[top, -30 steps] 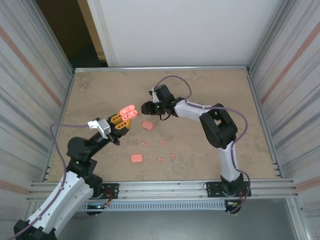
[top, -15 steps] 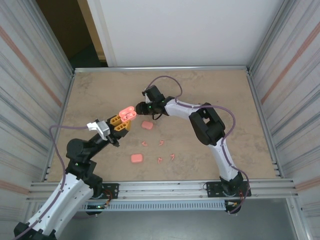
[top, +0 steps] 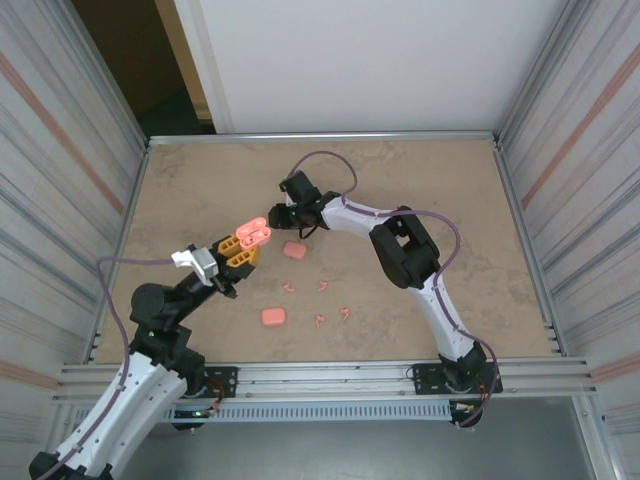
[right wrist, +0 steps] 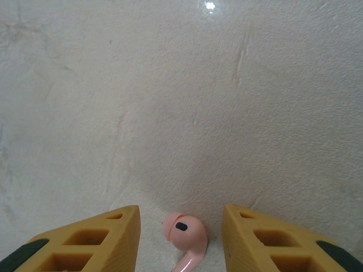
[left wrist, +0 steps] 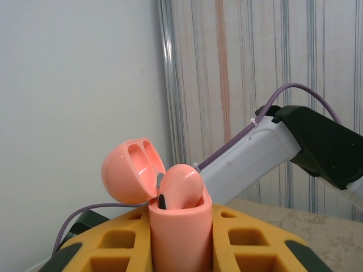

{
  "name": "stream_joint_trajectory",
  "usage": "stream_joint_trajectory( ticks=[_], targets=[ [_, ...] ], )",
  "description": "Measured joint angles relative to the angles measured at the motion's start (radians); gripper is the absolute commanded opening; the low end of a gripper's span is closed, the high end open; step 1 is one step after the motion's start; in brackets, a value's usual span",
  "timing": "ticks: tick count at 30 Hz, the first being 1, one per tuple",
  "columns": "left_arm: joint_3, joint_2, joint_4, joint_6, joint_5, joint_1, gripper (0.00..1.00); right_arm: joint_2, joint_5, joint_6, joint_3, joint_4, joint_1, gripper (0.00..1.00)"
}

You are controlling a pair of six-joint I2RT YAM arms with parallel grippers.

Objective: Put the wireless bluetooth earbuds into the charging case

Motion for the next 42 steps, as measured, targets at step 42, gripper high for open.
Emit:
stream_joint_trajectory(
  ticks=[42],
  targets=[
    [-0.002,-0.011,-0.023,0.015,0.000,0.000,0.00,0.031,0.063,-0.059,0.051,-0.056,0.019,0.25]
  ],
)
